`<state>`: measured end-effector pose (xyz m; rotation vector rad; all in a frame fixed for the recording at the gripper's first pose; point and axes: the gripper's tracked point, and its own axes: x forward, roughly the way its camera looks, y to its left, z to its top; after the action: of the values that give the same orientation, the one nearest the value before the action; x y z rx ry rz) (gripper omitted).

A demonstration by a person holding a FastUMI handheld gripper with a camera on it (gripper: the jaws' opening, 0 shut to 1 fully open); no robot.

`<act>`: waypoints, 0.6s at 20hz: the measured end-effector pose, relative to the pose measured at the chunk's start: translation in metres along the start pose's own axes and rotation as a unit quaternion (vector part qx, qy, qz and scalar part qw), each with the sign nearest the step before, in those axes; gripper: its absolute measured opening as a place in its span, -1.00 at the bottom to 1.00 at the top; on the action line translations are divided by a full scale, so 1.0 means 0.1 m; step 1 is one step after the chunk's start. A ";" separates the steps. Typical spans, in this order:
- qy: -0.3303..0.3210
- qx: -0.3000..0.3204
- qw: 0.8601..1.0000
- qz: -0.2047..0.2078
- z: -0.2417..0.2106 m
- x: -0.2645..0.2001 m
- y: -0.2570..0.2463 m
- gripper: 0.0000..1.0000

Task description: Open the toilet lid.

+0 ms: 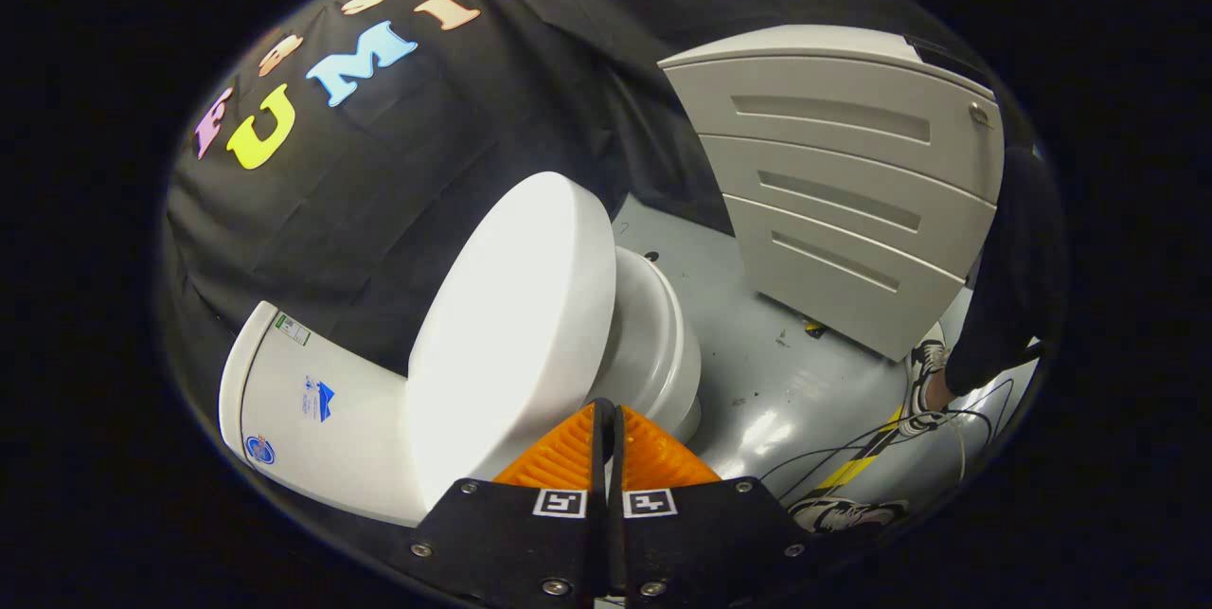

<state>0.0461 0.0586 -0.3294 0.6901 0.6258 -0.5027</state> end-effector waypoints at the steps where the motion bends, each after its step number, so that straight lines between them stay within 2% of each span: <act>1: -0.008 0.004 1.000 -0.009 0.03 -0.03 0.04 -1.00; 4: -0.029 -0.007 0.999 -0.020 0.08 -0.16 0.18 -1.00; 9: -0.069 -0.079 0.994 -0.036 0.16 -0.35 0.39 -1.00; 12: -0.091 -0.089 0.990 -0.053 0.18 -0.44 0.49 -1.00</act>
<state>0.0512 0.0884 -0.2678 0.4380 0.5298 -0.5933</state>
